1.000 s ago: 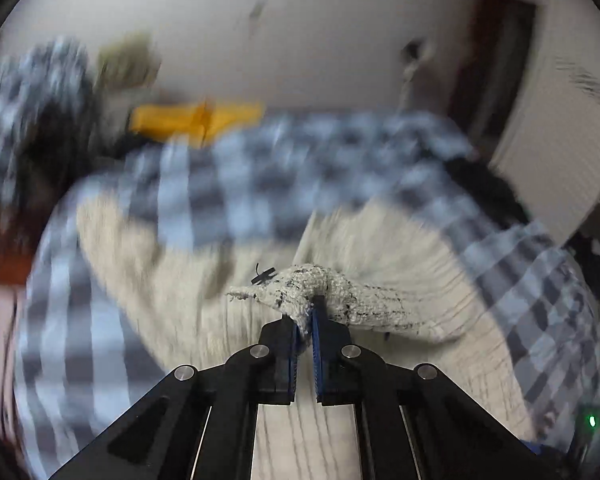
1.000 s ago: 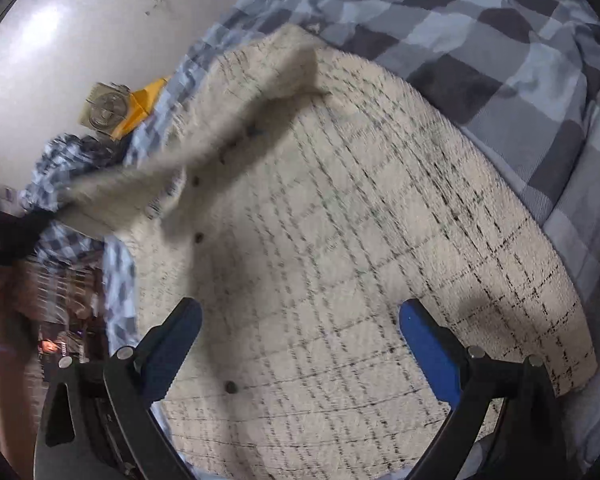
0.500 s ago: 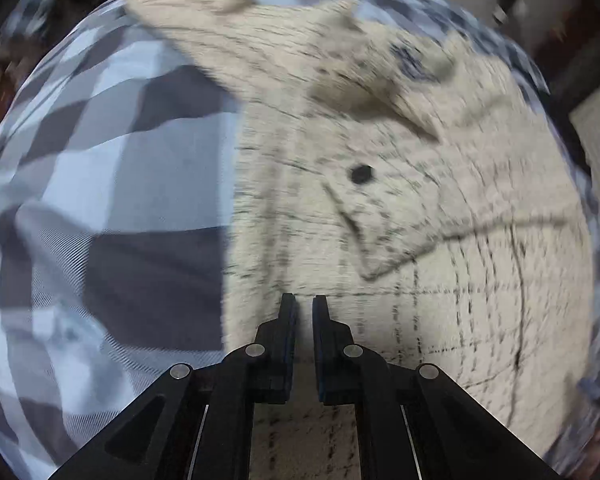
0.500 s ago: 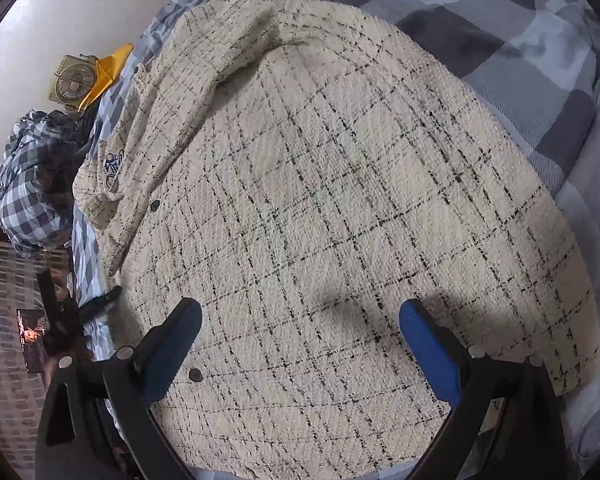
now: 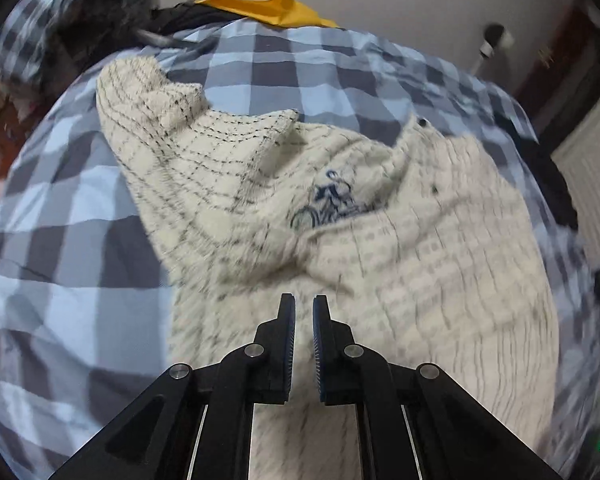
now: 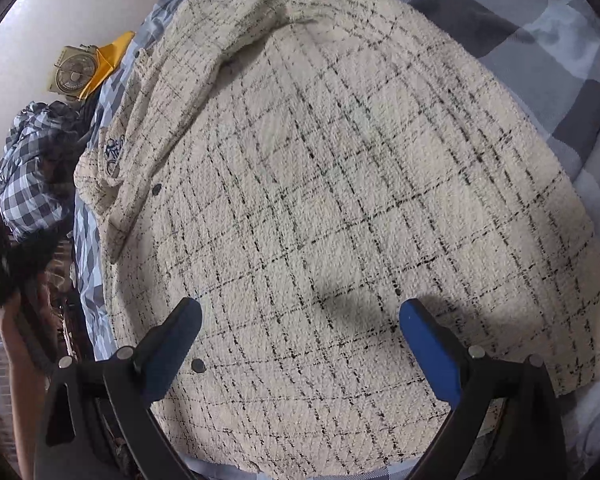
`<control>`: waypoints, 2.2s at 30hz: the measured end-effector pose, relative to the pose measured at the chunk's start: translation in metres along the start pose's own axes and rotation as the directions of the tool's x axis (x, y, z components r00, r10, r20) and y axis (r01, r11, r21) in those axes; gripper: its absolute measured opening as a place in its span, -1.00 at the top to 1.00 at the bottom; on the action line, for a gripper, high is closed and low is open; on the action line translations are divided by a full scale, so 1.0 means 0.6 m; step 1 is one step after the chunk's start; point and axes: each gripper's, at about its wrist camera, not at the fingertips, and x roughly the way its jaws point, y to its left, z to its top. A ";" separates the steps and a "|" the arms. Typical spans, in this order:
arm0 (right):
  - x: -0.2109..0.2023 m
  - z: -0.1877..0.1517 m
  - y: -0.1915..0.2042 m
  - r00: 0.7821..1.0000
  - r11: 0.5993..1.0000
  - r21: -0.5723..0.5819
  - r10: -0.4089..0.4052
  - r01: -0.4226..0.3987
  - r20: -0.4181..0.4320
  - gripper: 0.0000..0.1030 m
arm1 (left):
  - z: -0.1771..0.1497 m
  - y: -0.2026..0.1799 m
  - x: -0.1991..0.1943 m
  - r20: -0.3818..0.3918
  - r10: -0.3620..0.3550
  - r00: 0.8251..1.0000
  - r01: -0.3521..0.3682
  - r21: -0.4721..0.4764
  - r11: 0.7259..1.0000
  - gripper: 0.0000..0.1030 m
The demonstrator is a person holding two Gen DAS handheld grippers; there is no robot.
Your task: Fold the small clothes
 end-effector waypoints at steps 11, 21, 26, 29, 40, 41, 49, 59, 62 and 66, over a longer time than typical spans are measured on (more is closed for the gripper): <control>0.014 0.005 0.006 1.000 1.000 -0.013 -0.001 0.000 -0.013 -0.89 | -0.016 -0.008 0.059 0.081 0.278 0.957 -0.287 0.152 0.946 0.85; -0.015 -0.003 0.016 0.998 0.999 -0.052 0.005 -0.002 0.060 -0.89 | -0.061 0.007 -0.007 -0.070 0.165 0.984 -0.136 0.308 0.941 0.85; -0.019 -0.011 0.015 0.997 0.998 -0.068 -0.005 0.010 0.083 -0.89 | -0.088 0.007 -0.058 0.005 0.179 0.984 -0.167 0.380 0.910 0.82; -0.017 -0.011 0.016 0.997 0.997 -0.071 -0.004 0.010 0.081 -0.89 | -0.097 0.010 -0.082 0.025 0.127 0.992 -0.126 0.410 0.903 -0.84; -0.015 -0.013 0.035 0.994 0.993 -0.115 -0.023 0.036 0.111 -0.89 | -0.142 -0.001 -0.134 0.073 -0.084 0.994 0.053 0.354 0.934 -1.00; -0.015 -0.012 0.036 0.993 0.993 -0.116 -0.026 0.040 0.114 -0.89 | -0.149 -0.001 -0.134 0.056 -0.085 0.995 0.063 0.328 0.943 -1.00; -0.007 -0.021 0.057 0.991 0.984 -0.164 -0.048 0.068 0.126 -0.89 | -0.231 -0.001 -0.068 -0.176 -0.131 0.976 0.173 0.251 0.952 -1.00; 0.009 -0.026 0.069 0.992 0.979 -0.192 -0.051 0.072 0.114 -0.89 | -0.141 0.163 -0.064 -0.062 0.215 0.975 -0.210 0.072 0.975 -1.00; 0.013 -0.030 0.076 0.993 0.976 -0.204 -0.051 0.072 0.107 -0.89 | -0.069 0.212 -0.067 -0.006 0.226 0.974 -0.225 0.020 0.974 -1.00; 0.027 -0.032 0.081 0.995 0.974 -0.214 -0.060 0.077 0.086 -0.89 | 0.050 0.279 -0.044 0.038 0.236 0.971 -0.233 -0.077 0.969 -1.00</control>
